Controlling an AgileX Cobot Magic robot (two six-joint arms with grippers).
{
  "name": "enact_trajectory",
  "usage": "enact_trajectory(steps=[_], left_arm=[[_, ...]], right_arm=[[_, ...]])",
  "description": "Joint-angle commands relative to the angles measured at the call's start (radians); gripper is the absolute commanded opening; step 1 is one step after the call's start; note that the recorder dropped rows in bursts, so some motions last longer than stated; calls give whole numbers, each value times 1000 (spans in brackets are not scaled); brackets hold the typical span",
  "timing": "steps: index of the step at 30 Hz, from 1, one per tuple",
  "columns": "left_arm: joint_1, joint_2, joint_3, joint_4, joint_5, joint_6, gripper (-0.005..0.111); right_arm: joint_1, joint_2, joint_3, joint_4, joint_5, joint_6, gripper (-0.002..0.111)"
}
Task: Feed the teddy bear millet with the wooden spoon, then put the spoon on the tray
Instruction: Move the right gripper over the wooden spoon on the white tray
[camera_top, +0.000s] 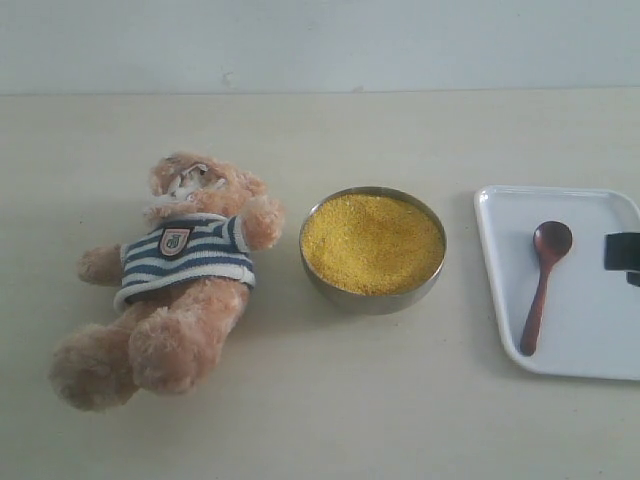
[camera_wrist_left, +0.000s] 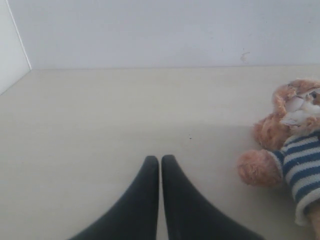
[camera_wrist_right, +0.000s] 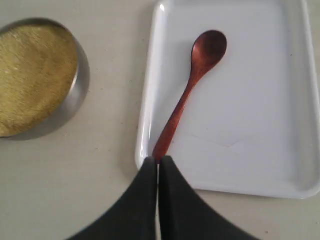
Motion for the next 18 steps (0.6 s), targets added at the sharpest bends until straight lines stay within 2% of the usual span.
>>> enact_trajectory(steps=[1, 3, 5, 9, 11, 18], left_arm=[[-2, -4, -4, 2, -5, -4, 4], [-2, -4, -4, 2, -5, -4, 4], [-2, -4, -4, 2, -5, -4, 4], [-2, -4, -4, 2, -5, -4, 4], [-2, -4, -4, 2, -5, -4, 4], [-2, -4, -4, 2, -5, -4, 4]], right_arm=[[1, 248, -33, 33, -130, -75, 0], [1, 347, -60, 42, -163, -97, 4], [1, 427, -91, 42, -189, -97, 13], [1, 544, -148, 42, -200, -89, 45], [1, 591, -172, 51, -200, -83, 55], [1, 732, -222, 77, -213, -69, 55]])
